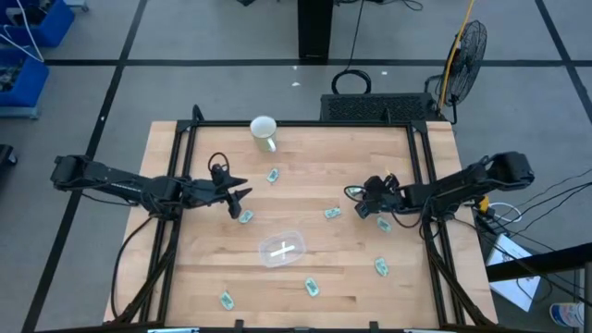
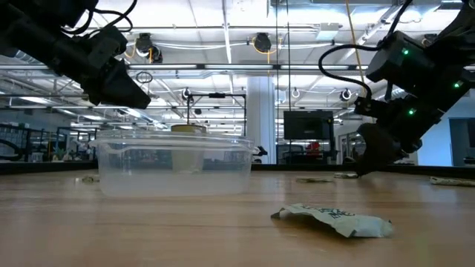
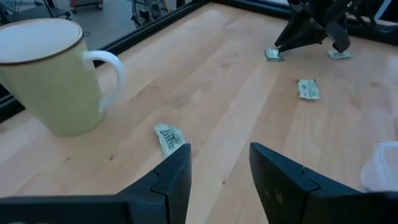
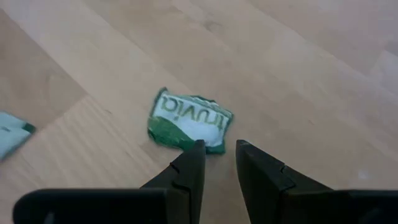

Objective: Pick and place Stevia / Truvia into bins
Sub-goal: Put the green truvia packet into the transparent bin

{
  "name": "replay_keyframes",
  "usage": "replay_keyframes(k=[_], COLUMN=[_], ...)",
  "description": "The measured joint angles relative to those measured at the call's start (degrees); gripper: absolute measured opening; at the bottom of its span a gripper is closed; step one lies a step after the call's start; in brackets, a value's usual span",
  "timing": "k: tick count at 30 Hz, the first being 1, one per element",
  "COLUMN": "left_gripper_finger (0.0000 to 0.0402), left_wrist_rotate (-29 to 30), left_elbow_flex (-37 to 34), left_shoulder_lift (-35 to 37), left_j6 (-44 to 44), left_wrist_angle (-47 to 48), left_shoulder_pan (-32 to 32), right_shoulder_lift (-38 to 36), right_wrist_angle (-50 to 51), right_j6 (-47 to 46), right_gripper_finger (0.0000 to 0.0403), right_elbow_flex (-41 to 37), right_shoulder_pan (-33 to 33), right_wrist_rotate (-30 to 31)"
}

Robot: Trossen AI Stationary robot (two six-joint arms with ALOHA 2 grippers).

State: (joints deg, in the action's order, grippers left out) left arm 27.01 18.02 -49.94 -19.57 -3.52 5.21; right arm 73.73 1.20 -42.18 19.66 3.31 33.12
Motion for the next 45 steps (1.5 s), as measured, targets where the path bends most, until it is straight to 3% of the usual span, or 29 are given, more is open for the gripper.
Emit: replay_keyframes(k=[4, 10, 20, 26, 38, 45], left_gripper_finger=[0.0168, 0.0168, 0.0168, 0.0168, 0.0168, 0.0168], left_wrist_rotate=[0.0, 0.0, 0.0, -0.1, -0.2, -0.2], left_elbow_flex=[0.0, 0.0, 0.0, 0.0, 0.0, 0.0], left_shoulder_lift=[0.0, 0.0, 0.0, 0.0, 0.0, 0.0], left_j6=[0.0, 0.0, -0.2, -0.2, -0.2, -0.2], left_wrist_angle=[0.0, 0.3, 0.4, 0.4, 0.4, 0.4], left_shoulder_pan=[0.0, 0.0, 0.0, 0.0, 0.0, 0.0], right_shoulder_lift=[1.6, 3.6, 0.6, 1.0, 5.7, 6.8], right_wrist_angle=[-0.4, -0.8, -7.7, -7.1, -6.9, -7.3], right_j6=[-1.9, -3.7, 4.3, 5.3, 1.0, 0.8], right_gripper_finger=[0.0067, 0.0006, 0.0001, 0.0021, 0.0116, 0.0102], right_elbow_flex=[0.1, 0.2, 0.8, 0.8, 0.8, 0.9], right_shoulder_pan=[0.0, 0.0, 0.0, -0.3, -2.9, -3.4], right_wrist_rotate=[0.0, 0.5, 0.5, 1.1, 1.4, 1.7])
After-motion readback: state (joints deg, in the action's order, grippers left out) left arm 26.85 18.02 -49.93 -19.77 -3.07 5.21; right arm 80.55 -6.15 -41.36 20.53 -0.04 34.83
